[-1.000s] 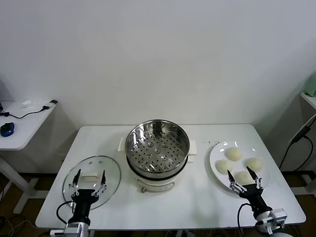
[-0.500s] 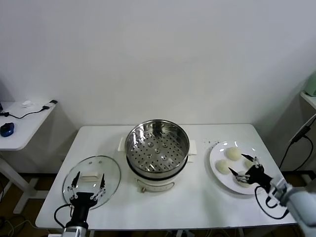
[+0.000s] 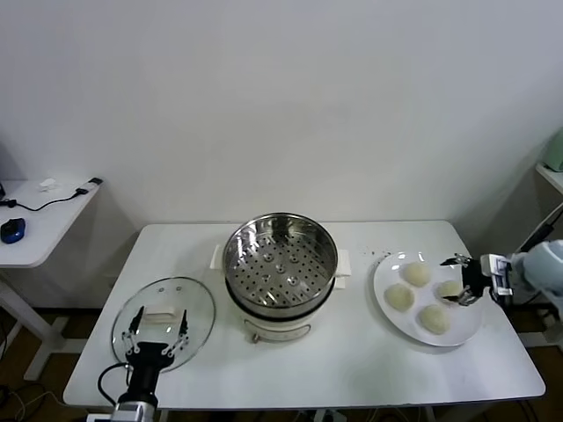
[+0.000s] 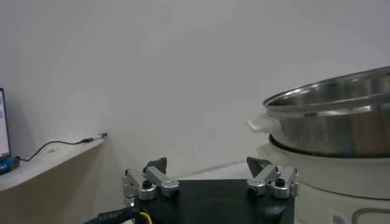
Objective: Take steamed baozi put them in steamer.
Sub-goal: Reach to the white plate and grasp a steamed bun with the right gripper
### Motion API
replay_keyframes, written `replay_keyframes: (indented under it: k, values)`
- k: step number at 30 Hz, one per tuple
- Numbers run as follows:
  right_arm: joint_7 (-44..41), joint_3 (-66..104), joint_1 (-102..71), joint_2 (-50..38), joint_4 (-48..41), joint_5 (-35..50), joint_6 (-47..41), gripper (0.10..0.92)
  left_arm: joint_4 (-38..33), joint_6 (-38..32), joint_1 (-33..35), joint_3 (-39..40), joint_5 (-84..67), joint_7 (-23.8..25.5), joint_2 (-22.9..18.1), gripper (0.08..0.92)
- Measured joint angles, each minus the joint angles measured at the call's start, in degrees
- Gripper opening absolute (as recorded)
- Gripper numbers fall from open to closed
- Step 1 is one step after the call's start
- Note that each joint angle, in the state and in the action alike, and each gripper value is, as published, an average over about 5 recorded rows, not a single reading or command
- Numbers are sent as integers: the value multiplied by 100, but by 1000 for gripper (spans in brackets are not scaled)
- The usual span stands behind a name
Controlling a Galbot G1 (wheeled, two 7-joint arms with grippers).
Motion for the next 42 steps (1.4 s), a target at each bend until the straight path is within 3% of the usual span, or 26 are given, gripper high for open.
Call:
replay_keyframes:
  k: [13,42]
  values:
    - [-582,-1931,1820,1324,-1818,-454,351,823,21,277,-8,-97,-273,-164,59,823]
    - [-507,-1305,1529,2658,-3467,-1617,680,821,347,421,-44,-109,-303,-383,141,823]
